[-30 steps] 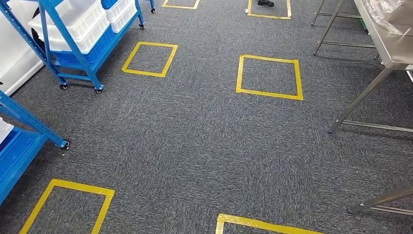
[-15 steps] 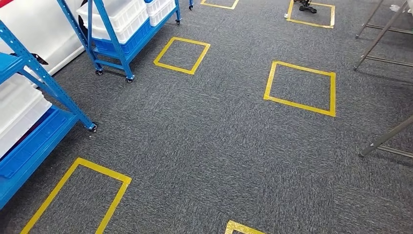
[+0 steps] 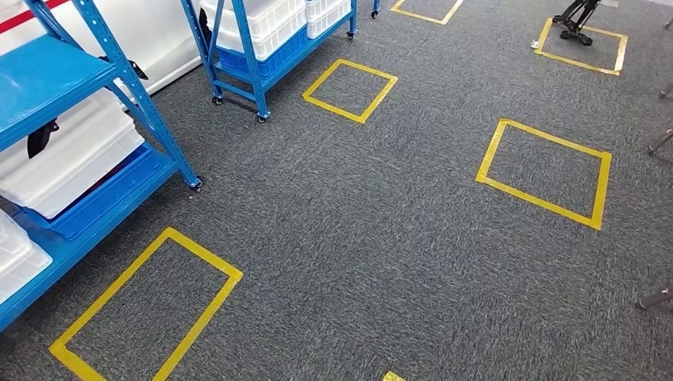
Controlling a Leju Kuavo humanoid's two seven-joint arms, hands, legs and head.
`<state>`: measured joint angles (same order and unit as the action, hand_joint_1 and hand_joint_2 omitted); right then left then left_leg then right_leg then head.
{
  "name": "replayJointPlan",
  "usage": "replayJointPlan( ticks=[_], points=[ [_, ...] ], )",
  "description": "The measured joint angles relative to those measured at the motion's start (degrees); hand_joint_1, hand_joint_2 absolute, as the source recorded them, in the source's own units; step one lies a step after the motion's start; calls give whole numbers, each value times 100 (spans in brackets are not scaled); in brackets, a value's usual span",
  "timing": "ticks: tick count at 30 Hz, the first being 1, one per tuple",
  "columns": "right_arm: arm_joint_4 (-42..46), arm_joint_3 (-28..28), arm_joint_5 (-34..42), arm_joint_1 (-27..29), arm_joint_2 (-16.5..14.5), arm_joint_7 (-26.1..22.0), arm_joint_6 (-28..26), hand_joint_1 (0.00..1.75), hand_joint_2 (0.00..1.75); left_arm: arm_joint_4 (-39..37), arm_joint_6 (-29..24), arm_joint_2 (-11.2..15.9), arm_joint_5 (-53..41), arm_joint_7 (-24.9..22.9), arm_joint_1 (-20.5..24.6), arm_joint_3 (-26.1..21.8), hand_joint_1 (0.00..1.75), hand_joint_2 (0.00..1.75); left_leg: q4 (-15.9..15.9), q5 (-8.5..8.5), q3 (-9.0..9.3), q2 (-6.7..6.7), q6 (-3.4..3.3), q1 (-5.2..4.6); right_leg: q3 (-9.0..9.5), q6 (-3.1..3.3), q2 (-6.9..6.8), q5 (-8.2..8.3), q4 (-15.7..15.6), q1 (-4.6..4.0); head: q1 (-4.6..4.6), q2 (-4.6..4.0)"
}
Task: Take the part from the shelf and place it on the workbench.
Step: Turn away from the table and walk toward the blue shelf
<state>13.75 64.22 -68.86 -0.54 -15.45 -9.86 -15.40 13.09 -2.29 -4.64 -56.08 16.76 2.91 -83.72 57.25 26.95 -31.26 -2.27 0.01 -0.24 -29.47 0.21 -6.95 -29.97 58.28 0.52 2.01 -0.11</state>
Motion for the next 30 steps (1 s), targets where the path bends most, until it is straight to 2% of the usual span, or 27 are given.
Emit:
replayJointPlan(
  ticks=[1, 3, 4, 5, 6, 7, 8, 9, 11, 12, 13, 15, 16, 17, 19, 20, 21, 22, 23, 24, 25, 27, 28, 30],
  points=[
    [1, 0, -27, -13, 1, -31, -3, 0, 0, 0, -1, -3, 15, -2, -11, -2, 0, 0, -35, -19, 25, 56, -34, 13, 7, -31, 77, -41, 36, 9, -4, 0],
    [4, -1, -73, -20, 2, -82, -9, 0, 0, 0, -1, -9, 33, -9, -8, -5, 0, 0, -96, -67, 69, 166, -101, 47, -140, -70, 390, -289, 402, 23, -15, 0],
    [5, -1, -92, -15, 2, -100, -9, 0, 0, 0, -4, -12, 37, -10, 0, -7, 0, 0, -102, -74, 64, 224, -119, 43, -315, -74, 555, -478, 762, 28, -22, 0],
    [5, -2, -110, -9, 2, -113, -10, 0, 0, 0, -9, -12, 38, -11, 10, -9, 0, 0, -99, -79, 57, 290, -131, 40, -519, -75, 635, -650, 1154, 30, -24, 0],
    [6, -2, -127, -3, 3, -124, -10, 0, 0, 0, -16, -12, 44, -13, 15, -11, 0, 0, -94, -79, 54, 368, -135, 38, -694, -78, 667, -741, 1470, 31, -26, 0],
    [7, -2, -140, 4, 3, -136, -10, 0, 0, 0, -24, -14, 51, -16, 14, -15, 0, 0, -85, -75, 54, 451, -135, 36, -791, -79, 678, -716, 1605, 32, -25, 0],
    [8, -2, -150, 12, 4, -146, -8, 0, 0, 0, -32, -18, 57, -22, 12, -21, 0, 0, -74, -67, 60, 538, -130, 38, -774, -78, 689, -567, 1503, 35, -25, 0],
    [12, -2, -153, 22, 5, -156, -1, 0, 0, 0, -38, -23, 58, -28, 8, -26, 0, 0, -59, -56, 68, 627, -119, 42, -662, -73, 723, -335, 1202, 42, -26, 0],
    [24, -1, -156, 48, 11, -173, 39, 0, 0, 0, -44, -36, 42, -39, 10, -32, 0, 0, -11, -21, 58, 783, -74, 45, -363, -62, 973, 51, 450, 66, -26, 0],
    [31, -1, -156, 55, 16, -183, 74, 0, 0, 0, -44, -39, 32, -40, 13, -31, 0, 0, 10, -10, 39, 845, -42, 43, -276, -53, 1076, 137, 220, 73, -25, 0],
    [39, -1, -157, 56, 26, -191, 116, 0, 0, 0, -43, -39, 27, -38, 14, -31, 0, 0, 22, -4, 12, 900, -8, 41, -244, -38, 1148, 153, 121, 71, -24, 0],
    [54, -1, -169, 41, 58, -205, 202, 0, 0, 0, -37, -27, 29, -28, 12, -31, 0, 0, 21, -6, -23, 987, 59, 49, -239, 20, 1050, 150, 108, 58, -21, 0],
    [63, 0, -179, 38, 79, -211, 235, 0, 0, 0, -34, -17, 32, -23, 9, -32, 0, 0, 53, 17, -40, 914, 88, 50, -225, 58, 985, 153, 90, 58, -19, 0],
    [72, 0, -190, 38, 97, -220, 264, 0, 0, 0, -32, -8, 36, -19, 13, -32, 0, 0, 166, 91, -90, 767, 116, 48, -211, 98, 909, 154, 71, 61, -9, 0],
    [84, 0, -206, 49, 134, -235, 302, 0, 0, 0, -31, 2, 37, -13, 36, -32, 0, 0, 723, 404, -352, 408, 165, 48, -189, 160, 744, 146, 46, 56, 8, 0],
    [86, 0, -215, 52, 155, -239, 313, 0, 0, 0, -31, 2, 37, -9, 49, -32, 0, 0, 1123, 592, -554, 323, 187, 59, -185, 180, 654, 134, 46, 46, 14, 0],
    [86, 0, -222, 51, 177, -239, 318, 0, 0, 0, -33, 2, 37, -5, 56, -32, 0, 0, 1470, 719, -732, 296, 204, 72, -180, 191, 563, 123, 47, 35, 13, 0],
    [87, 0, -230, 47, 199, -238, 322, 0, 0, 0, -36, 2, 38, 0, 54, -32, 0, 0, 1669, 751, -836, 283, 215, 82, -172, 195, 476, 109, 47, 28, 13, 0],
    [87, 0, -238, 38, 219, -235, 324, 0, 0, 0, -40, 2, 38, 5, 46, -32, 0, 0, 1638, 666, -823, 270, 218, 89, -157, 191, 398, 95, 48, 23, 13, 0],
    [87, 0, -243, 26, 235, -229, 332, 0, 0, 0, -44, 3, 41, 11, 38, -32, 0, 0, 1382, 490, -692, 240, 211, 90, -134, 181, 327, 79, 48, 21, 13, 0],
    [87, 1, -246, 16, 249, -223, 342, 0, 0, 0, -50, 3, 44, 19, 33, -32, 0, 0, 968, 275, -476, 140, 187, 82, -104, 166, 260, 60, 48, 19, 13, 0],
    [87, 13, -205, 5, 266, -211, 350, 0, 0, 0, -57, 9, 10, 35, 43, -30, 0, 0, 269, 19, -122, -99, 116, 31, -53, 117, 139, 16, 54, -4, 10, 0],
    [87, 36, -160, -1, 270, -209, 337, 0, 0, 0, -54, 14, -33, 47, 51, -23, 0, 0, 105, -16, -50, -171, 79, 5, -34, 88, 83, -2, 55, -13, 9, 0],
    [86, 92, -65, -27, 269, -202, 305, 0, 0, 0, -38, 34, -121, 65, 53, -8, 0, 0, 57, -8, -57, -80, 19, -18, 10, 26, -28, -21, 36, -15, 7, 0]
  ],
)
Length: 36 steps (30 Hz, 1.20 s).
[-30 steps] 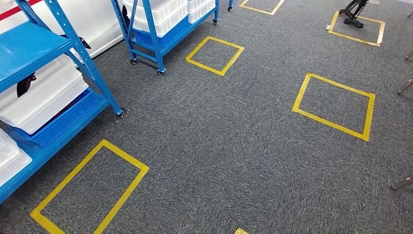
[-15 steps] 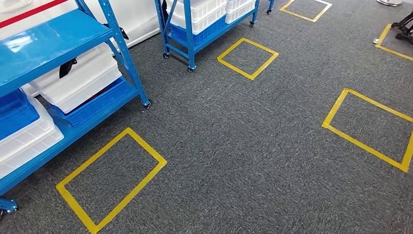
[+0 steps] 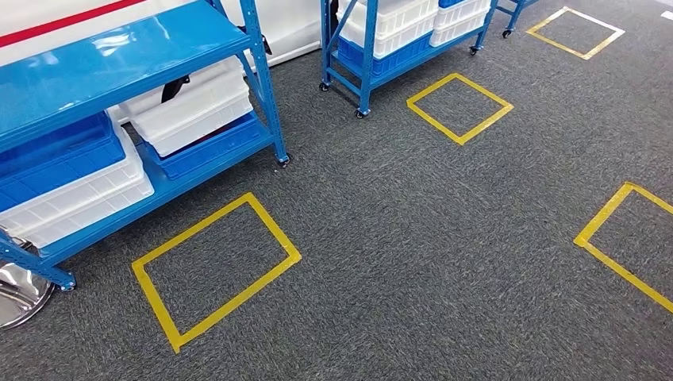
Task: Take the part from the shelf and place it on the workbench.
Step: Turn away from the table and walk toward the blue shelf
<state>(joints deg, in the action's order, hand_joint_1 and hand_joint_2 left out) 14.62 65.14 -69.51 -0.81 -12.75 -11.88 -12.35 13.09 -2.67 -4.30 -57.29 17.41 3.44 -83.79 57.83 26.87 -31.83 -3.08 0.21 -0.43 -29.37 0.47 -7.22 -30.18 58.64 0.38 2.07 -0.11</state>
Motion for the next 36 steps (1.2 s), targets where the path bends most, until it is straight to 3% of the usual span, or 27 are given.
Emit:
replayJointPlan(
  ticks=[1, 3, 5, 7, 8, 9, 11, 12, 14, 15, 16, 18, 20, 22, 23, 24, 25, 27, 29, 31, 33, 35, 36],
  points=[
    [-1, 26, 27, -11, -1, 9, -8, 0, 0, 0, 8, 8, -26, 3, -7, 7, 0, 0, -34, -17, 24, 68, -29, 14, 31, -35, -4, -19, -1, 9, -2, 0],
    [0, 70, 43, -13, -1, 32, -8, 0, 0, 0, 17, 17, -44, 2, -7, 13, 0, 0, -128, -70, 92, 190, -91, 56, -21, -92, 241, -171, 190, 23, -15, 0],
    [-1, 126, 44, 7, -1, 65, -6, 0, 0, 0, 25, 20, -68, 2, 12, 22, 0, 0, -164, -101, 110, 310, -129, 75, -364, -119, 587, -514, 856, 39, -33, 0],
    [-2, 169, 53, 18, -1, 95, -6, 0, 0, 0, 28, 26, -91, 5, 23, 26, 0, 0, -157, -101, 103, 453, -139, 73, -743, -130, 692, -711, 1508, 46, -39, 0],
    [-2, 192, 66, 20, -1, 103, -9, 0, 0, 0, 28, 26, -101, 12, 20, 27, 0, 0, -147, -95, 108, 531, -136, 75, -809, -136, 703, -632, 1562, 50, -40, 0],
    [-2, 219, 85, 21, -1, 106, -14, 0, 0, 0, 24, 22, -118, 25, 17, 30, 0, 0, -133, -85, 114, 614, -125, 80, -768, -139, 721, -446, 1392, 59, -40, 0],
    [-2, 282, 134, 25, -1, 108, -39, 0, 0, 0, -4, -16, -166, 74, 13, 50, 0, 0, -84, -50, 114, 776, -81, 90, -491, -144, 903, 4, 663, 96, -42, 0],
    [-2, 312, 156, 26, -2, 110, -58, 0, 0, 0, -30, -43, -193, 102, 15, 69, 0, 0, -51, -28, 102, 848, -48, 86, -375, -137, 1007, 140, 357, 109, -41, 0],
    [-2, 371, 200, 8, -3, 113, -97, 0, 0, 0, -80, -89, -243, 150, 7, 118, 0, 0, -20, -7, 58, 953, 21, 80, -287, -97, 1117, 192, 112, 111, -38, 0],
    [-2, 397, 222, -8, -3, 111, -110, 0, 0, 0, -95, -105, -259, 163, -3, 138, 0, 0, -26, -9, 44, 1003, 59, 86, -284, -60, 1058, 201, 101, 98, -37, 0],
    [-2, 420, 248, -23, -4, 108, -118, 0, 0, 0, -103, -116, -273, 172, -16, 154, 0, 0, -26, -6, 35, 1005, 91, 96, -275, -20, 1000, 209, 88, 98, -37, 0],
    [-2, 478, 314, -30, -3, 97, -135, 0, 0, 0, -107, -135, -286, 174, -24, 168, 0, 0, 181, 130, -60, 762, 147, 98, -255, 61, 863, 220, 53, 100, -21, 0],
    [-2, 552, 372, -19, -1, 96, -159, 0, 0, 0, -98, -150, -293, 168, -6, 175, 0, 0, 820, 483, -370, 444, 184, 99, -247, 115, 703, 208, 40, 84, -4, 0],
    [-2, 621, 412, -12, 1, 106, -179, 0, 0, 0, -91, -157, -303, 153, 3, 182, 0, 0, 1510, 759, -718, 366, 205, 111, -247, 136, 535, 190, 42, 57, -3, 0],
    [-2, 651, 427, -14, 4, 114, -186, 0, 0, 0, -91, -157, -309, 141, -2, 186, 0, 0, 1620, 746, -774, 354, 203, 111, -241, 140, 458, 180, 43, 48, -3, 0],
    [-2, 679, 442, -18, 8, 123, -190, 0, 0, 0, -91, -156, -313, 131, -11, 190, 0, 0, 1496, 621, -709, 337, 192, 108, -227, 140, 386, 169, 43, 40, -2, 0],
    [-2, 701, 451, -23, 13, 133, -191, 0, 0, 0, -92, -153, -313, 122, -17, 193, 0, 0, 1165, 421, -535, 291, 167, 102, -204, 134, 318, 154, 43, 34, -2, 0],
    [-2, 736, 467, -26, 17, 151, -192, 0, 0, 0, -91, -140, -300, 108, -10, 199, 0, 0, 365, 91, -127, 15, 85, 55, -151, 102, 193, 119, 45, 16, -5, 0],
    [-2, 775, 474, -33, 18, 161, -192, 0, 0, 0, -86, -127, -281, 84, 8, 204, 0, 0, 15, 12, 33, -162, 15, -8, -112, 43, 83, 91, 42, 11, -7, 0],
    [-2, 809, 475, -55, 19, 180, -191, 0, 0, 0, -83, -122, -273, 48, 5, 206, 0, 0, -24, -5, 41, -44, -34, -18, -69, -27, -19, 73, 21, 14, -6, 0],
    [-2, 825, 475, -67, 22, 205, -190, 0, 0, 0, -84, -127, -277, 17, -6, 207, 0, 0, -107, -59, 89, 92, -78, 18, -69, -99, 160, -19, 112, 24, -14, 0],
    [-2, 831, 475, -55, 25, 219, -190, 0, 0, 0, -86, -132, -285, 2, 8, 210, 0, 0, -158, -109, 103, 222, -119, 46, -305, -148, 518, -308, 610, 43, -27, 0],
    [-2, 836, 474, -46, 25, 225, -184, 0, 0, 0, -88, -131, -289, -4, 21, 213, 0, 0, -158, -120, 93, 293, -136, 49, -490, -161, 621, -469, 958, 48, -31, 0]
  ],
)
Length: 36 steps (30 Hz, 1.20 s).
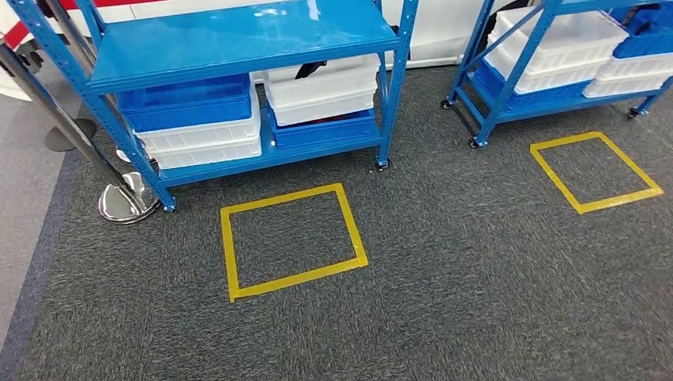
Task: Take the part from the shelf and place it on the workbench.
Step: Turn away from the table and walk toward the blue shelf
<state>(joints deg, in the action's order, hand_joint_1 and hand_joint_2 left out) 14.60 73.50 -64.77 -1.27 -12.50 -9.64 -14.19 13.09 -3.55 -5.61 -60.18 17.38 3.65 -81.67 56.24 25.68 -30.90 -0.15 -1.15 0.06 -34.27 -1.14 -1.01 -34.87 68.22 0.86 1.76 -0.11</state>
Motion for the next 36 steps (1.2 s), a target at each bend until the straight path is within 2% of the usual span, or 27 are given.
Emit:
replayJointPlan(
  ticks=[1, 2, 3, 5, 6, 8, 10, 12, 13, 14, 16, 17, 18, 19, 21, 22, 23, 25, 27, 28, 29, 31, 32, 33, 34, 35, 36],
  points=[
    [0, 8, -1, 8, 1, 9, 7, 0, 0, 0, -2, 2, -7, -10, 10, 2, 0, 0, 5, -7, -7, 81, -12, 1, -172, -11, 44, -101, 307, 5, -1, 0],
    [0, 18, -1, 14, 1, 20, 13, 0, 0, 0, -3, 4, -18, -20, 14, 4, 0, 0, 14, -5, -8, 168, -13, 2, -270, -21, 61, -87, 452, 12, -1, 0],
    [0, 27, 0, 17, 3, 31, 16, 0, 0, 0, -3, 4, -32, -28, 12, 7, 0, 0, 29, 2, -6, 259, -7, 6, -279, -28, 77, 40, 400, 23, -1, 0],
    [0, 52, 19, 20, 11, 41, 11, 0, 0, -1, 6, 4, -50, -23, 5, 12, 0, 0, 72, 34, 0, 400, 17, 18, -70, -25, 134, 470, -182, 52, -3, 0],
    [-1, 73, 36, 14, 15, 40, 10, 0, 0, -2, 13, 3, -50, -7, 0, 15, 0, 0, 109, 61, -5, 448, 44, 13, 53, -12, 177, 623, -504, 56, -7, 0],
    [-1, 116, 71, -24, 20, 37, 14, 0, 0, -2, 23, 5, -44, 36, -13, 23, 0, 0, 150, 143, -35, 504, 115, 2, 173, 43, 222, 704, -846, 46, -8, 0],
    [-1, 143, 84, -58, 21, 41, 24, 0, 0, -2, 26, 9, -40, 68, -20, 34, 0, 0, 140, 226, -38, 524, 195, 7, 184, 121, 212, 645, -871, 26, -6, 0],
    [0, 163, 91, -51, 23, 50, 43, 0, 0, -2, 28, 22, -40, 85, -22, 43, 0, 0, 262, 305, -38, 421, 256, 21, 253, 203, 183, 626, -900, 34, 5, 0],
    [0, 173, 94, -39, 23, 55, 54, 0, 0, -2, 31, 28, -42, 89, -17, 46, 0, 0, 477, 399, -126, 324, 283, 28, 297, 239, 160, 616, -914, 45, 18, 0],
    [-1, 181, 97, -24, 24, 62, 63, 0, 0, -2, 33, 32, -42, 91, -11, 50, 0, 0, 806, 530, -290, 216, 310, 40, 342, 265, 135, 591, -920, 48, 32, 0],
    [-2, 202, 101, 1, 24, 73, 75, 0, 0, -2, 38, 29, -46, 88, -1, 55, 0, 0, 1579, 787, -771, 91, 359, 61, 423, 285, 85, 509, -920, 40, 44, 0],
    [-2, 215, 101, 7, 24, 78, 78, 0, 0, -2, 39, 28, -48, 83, -5, 57, 0, 0, 1808, 795, -955, 73, 370, 67, 475, 283, 67, 463, -919, 35, 43, 0],
    [-2, 230, 101, 11, 24, 80, 78, 0, 0, -2, 37, 27, -50, 75, -13, 58, 0, 0, 1832, 686, -1042, 64, 368, 67, 538, 277, 53, 411, -919, 33, 43, 0],
    [-2, 245, 101, 12, 24, 81, 79, 0, 0, -2, 34, 30, -49, 68, -22, 58, 0, 0, 1630, 469, -1015, 60, 352, 63, 614, 268, 41, 356, -919, 31, 43, 0],
    [-3, 264, 99, 16, 22, 80, 85, 0, 0, -2, 27, 45, -48, 58, -33, 58, 0, 0, 883, -40, -765, 32, 271, 32, 768, 240, 18, 229, -925, 25, 38, 0],
    [-4, 271, 99, 18, 21, 77, 89, 0, 0, -2, 25, 54, -48, 57, -36, 58, 0, 0, 587, -182, -647, 16, 221, 4, 829, 210, 13, 170, -936, 26, 33, 0],
    [-5, 275, 98, 17, 19, 70, 93, 0, 0, -2, 25, 62, -49, 55, -36, 58, 0, 0, 413, -231, -567, 2, 172, -26, 884, 175, 5, 122, -961, 29, 27, 0],
    [-7, 279, 92, 6, 16, 41, 101, 0, 0, -2, 22, 69, -48, 51, -34, 59, 0, 0, 312, -156, -464, 19, 95, -54, 967, 86, 0, 147, -947, 35, 21, 0],
    [-6, 280, 79, -5, 15, 4, 110, 0, 0, -2, 20, 67, -44, 40, -31, 58, 0, 0, 183, -92, -287, 51, 26, -30, 872, 20, 14, 303, -617, 41, 15, 1],
    [-5, 281, 72, -7, 15, -12, 119, 0, 0, -2, 20, 64, -41, 34, -28, 58, 0, 0, 128, -55, -184, 60, -9, -15, 701, 1, 33, 345, -319, 42, 11, 1],
    [-5, 281, 64, -7, 15, -24, 132, 0, 0, -2, 20, 62, -40, 29, -23, 58, 0, 0, 89, -11, -98, 63, -36, -7, 468, -6, 54, 302, 13, 45, 4, 1],
    [-4, 282, 53, 1, 15, -42, 158, 0, 0, -2, 20, 60, -38, 20, -16, 58, 0, 0, 75, 107, 45, 80, -72, -8, -17, -22, 77, -13, 521, 45, -9, 1],
    [-2, 282, 48, 9, 15, -50, 167, 0, 0, -2, 20, 60, -37, 15, -17, 58, 0, 0, 75, 173, 122, 100, -70, -8, -203, -30, 80, -177, 617, 46, -15, 0],
    [0, 283, 45, 21, 16, -55, 171, 0, 0, -2, 20, 59, -35, 10, -22, 58, 0, 0, 75, 244, 211, 121, -62, -7, -324, -32, 80, -257, 586, 47, -16, 0],
    [3, 284, 42, 34, 17, -60, 173, 0, 0, -3, 21, 57, -33, 6, -28, 58, 0, 0, 75, 319, 311, 141, -47, -4, -378, -31, 80, -208, 424, 46, -17, 0],
    [7, 285, 38, 49, 19, -62, 175, 0, 0, -4, 21, 53, -29, 4, -33, 58, 0, 0, 75, 397, 411, 156, -30, -1, -376, -23, 80, -4, 151, 46, -18, 0],
    [9, 288, 32, 71, 20, -63, 177, 0, 0, -6, 22, 49, -24, 3, -42, 58, 0, 0, 77, 478, 495, 163, -9, -1, -356, -8, 83, 366, -180, 45, -21, 0]
  ],
)
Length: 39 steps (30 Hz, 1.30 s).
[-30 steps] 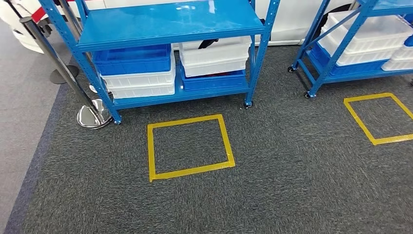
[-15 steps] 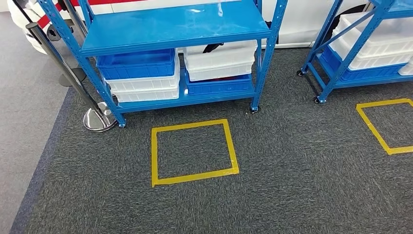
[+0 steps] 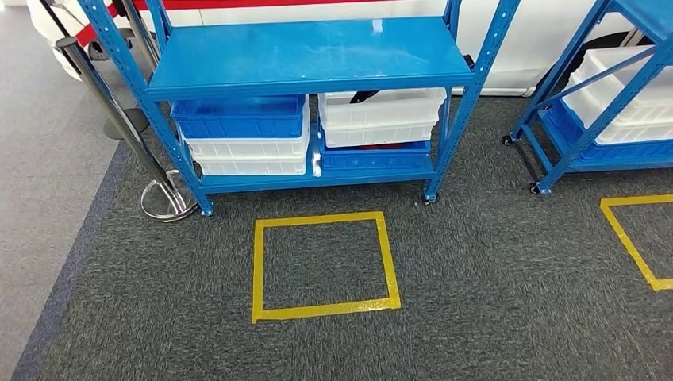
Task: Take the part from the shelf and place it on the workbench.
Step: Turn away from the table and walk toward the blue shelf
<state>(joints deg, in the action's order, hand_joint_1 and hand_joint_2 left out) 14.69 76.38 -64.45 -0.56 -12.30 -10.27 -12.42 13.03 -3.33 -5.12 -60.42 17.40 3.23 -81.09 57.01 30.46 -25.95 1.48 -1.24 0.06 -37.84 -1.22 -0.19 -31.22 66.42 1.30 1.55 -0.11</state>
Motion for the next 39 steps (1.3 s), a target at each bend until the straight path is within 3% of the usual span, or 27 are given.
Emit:
replayJointPlan(
  ticks=[2, 3, 6, 8, 9, 11, 12, 13, 14, 16, 18, 20, 21, 23, 24, 26, 27, 28, 29, 32, 33, 34, 37, 39],
  points=[
    [4, 11, -22, 23, 3, 0, 3, 0, 0, -4, 1, -5, 10, -1, 6, 0, 0, 0, 6, 154, 126, 15, 60, -11, 35, 53, 7, 561, -441, -28, 1, 0],
    [8, 17, -36, 24, 3, 0, 4, 0, 0, -5, 3, -6, 15, -2, 14, 0, 0, 0, 10, 201, 176, 16, 98, -14, 45, 93, 14, 689, -530, -43, 2, 0],
    [20, 27, -67, 13, 4, -2, 7, 0, 0, -7, 14, 2, 24, -4, 46, 0, 0, 0, 254, 131, 158, -14, 194, -7, 211, 225, 23, 579, -616, -41, 9, 1],
    [27, 30, -78, 15, 8, -4, 11, 0, 0, -8, 21, 6, 23, -2, 60, 0, 0, 0, 834, 123, -169, -56, 247, 8, 394, 284, 12, 497, -699, -19, 16, 1],
    [31, 30, -84, 16, 11, -4, 14, 0, 0, -8, 27, 4, 23, -2, 63, 0, 0, 0, 1187, 225, -408, -74, 279, 20, 480, 297, 7, 445, -725, -17, 20, 0],
    [36, 29, -100, 12, 13, -3, 19, 0, 0, -9, 43, 2, 23, -4, 59, 0, 0, 0, 1672, 601, -867, -90, 328, 46, 641, 300, 9, 321, -748, -14, 21, 0],
    [37, 30, -111, 13, 13, -2, 21, 0, 0, -9, 51, 1, 22, -4, 50, 0, 0, 0, 1719, 747, -1017, -96, 336, 56, 733, 294, 13, 249, -750, -11, 21, 0],
    [38, 31, -121, 15, 13, -2, 22, 0, 0, -9, 57, 2, 22, -5, 41, 0, 0, 0, 1617, 773, -1098, -102, 330, 62, 832, 284, 16, 174, -750, -7, 21, 0],
    [39, 31, -129, 18, 13, -1, 22, 0, 0, -9, 64, 4, 23, -6, 31, 0, 0, 0, 1387, 637, -1124, -109, 316, 64, 936, 270, 18, 96, -751, -3, 21, 0],
    [38, 32, -142, 33, 13, -1, 23, 0, 0, -9, 73, 10, 24, -8, 6, -1, 0, 0, 737, -85, -1127, -144, 261, 52, 1109, 228, 19, -60, -750, -4, 20, 0],
    [39, 33, -157, 25, 14, 1, 26, 0, 0, -10, 84, 16, 27, -20, -9, -3, 0, 0, 354, -602, -1115, -172, 199, 23, 1238, 153, 25, -194, -766, -17, 18, 1],
    [42, 34, -167, -2, 17, 1, 27, 0, 0, -11, 89, 17, 36, -33, 3, -3, 0, 0, 285, -608, -1036, -152, 128, 12, 1334, 55, 27, -203, -749, -28, 14, 1],
    [44, 34, -170, -11, 21, 1, 28, 0, 0, -11, 89, 16, 38, -34, 10, -3, 0, 0, 243, -596, -961, -138, 83, 18, 1327, 18, 24, -157, -642, -22, 9, 1],
    [46, 33, -178, -32, 27, 2, 32, 0, 0, -11, 89, 15, 40, -33, 24, -2, 0, 0, 169, -540, -801, -120, 2, 30, 1049, -16, 22, -124, -124, -12, 3, 0],
    [46, 33, -182, -39, 29, 2, 35, 0, 0, -10, 89, 15, 40, -33, 29, -2, 0, 0, 148, -495, -736, -120, -26, 30, 816, -18, 22, -208, 225, -7, -1, 0],
    [48, 32, -186, -36, 30, 3, 40, 0, 0, -9, 88, 17, 40, -34, 37, -2, 0, 0, 141, -381, -617, -105, -57, 15, 348, -36, 22, -551, 749, -10, 1, 0],
    [48, 33, -186, -28, 32, 4, 42, 0, 0, -9, 88, 17, 40, -35, 32, -3, 0, 0, 141, -314, -538, -91, -62, 5, 183, -43, 22, -690, 830, -12, 2, 0],
    [48, 33, -186, -18, 34, 5, 43, 0, 0, -10, 89, 17, 39, -36, 25, -3, 0, 0, 141, -241, -446, -77, -61, -2, 85, -43, 22, -722, 761, -17, 1, 0],
    [48, 34, -186, -8, 39, 8, 43, 0, 0, -10, 91, 15, 35, -33, 18, -4, 0, 0, 141, -165, -344, -63, -54, -7, 50, -25, 22, -614, 552, -29, 1, 0],
    [49, 40, -183, 30, 60, 40, 42, 0, 0, -15, 103, -21, -6, 32, 14, -3, 0, 0, 145, 51, -123, -42, -5, -23, 75, 90, 32, 314, -321, -102, 2, 0],
    [49, 44, -179, 30, 63, 57, 39, 0, 0, -16, 104, -37, -24, 70, 18, -2, 0, 0, 123, 105, -88, -34, 23, -29, 80, 122, 35, 533, -474, -121, 4, 0],
    [50, 49, -173, 25, 65, 71, 35, 0, 0, -18, 102, -56, -45, 115, 24, -1, 0, 0, 123, 125, -43, -26, 55, -39, 88, 148, 43, 614, -546, -129, 7, 0],
    [50, 75, -150, 9, 58, 102, 22, 0, 0, -18, 99, -91, -86, 243, 19, 10, 0, 0, 303, 87, -25, -40, 136, -45, 291, 233, 54, 537, -667, -85, 12, 0],
    [52, 101, -144, 3, 54, 108, 18, 0, 0, -18, 93, -117, -98, 289, 24, 16, 0, 0, 857, 165, -332, -70, 194, -23, 455, 280, 45, 458, -730, -68, 19, 0]
  ],
)
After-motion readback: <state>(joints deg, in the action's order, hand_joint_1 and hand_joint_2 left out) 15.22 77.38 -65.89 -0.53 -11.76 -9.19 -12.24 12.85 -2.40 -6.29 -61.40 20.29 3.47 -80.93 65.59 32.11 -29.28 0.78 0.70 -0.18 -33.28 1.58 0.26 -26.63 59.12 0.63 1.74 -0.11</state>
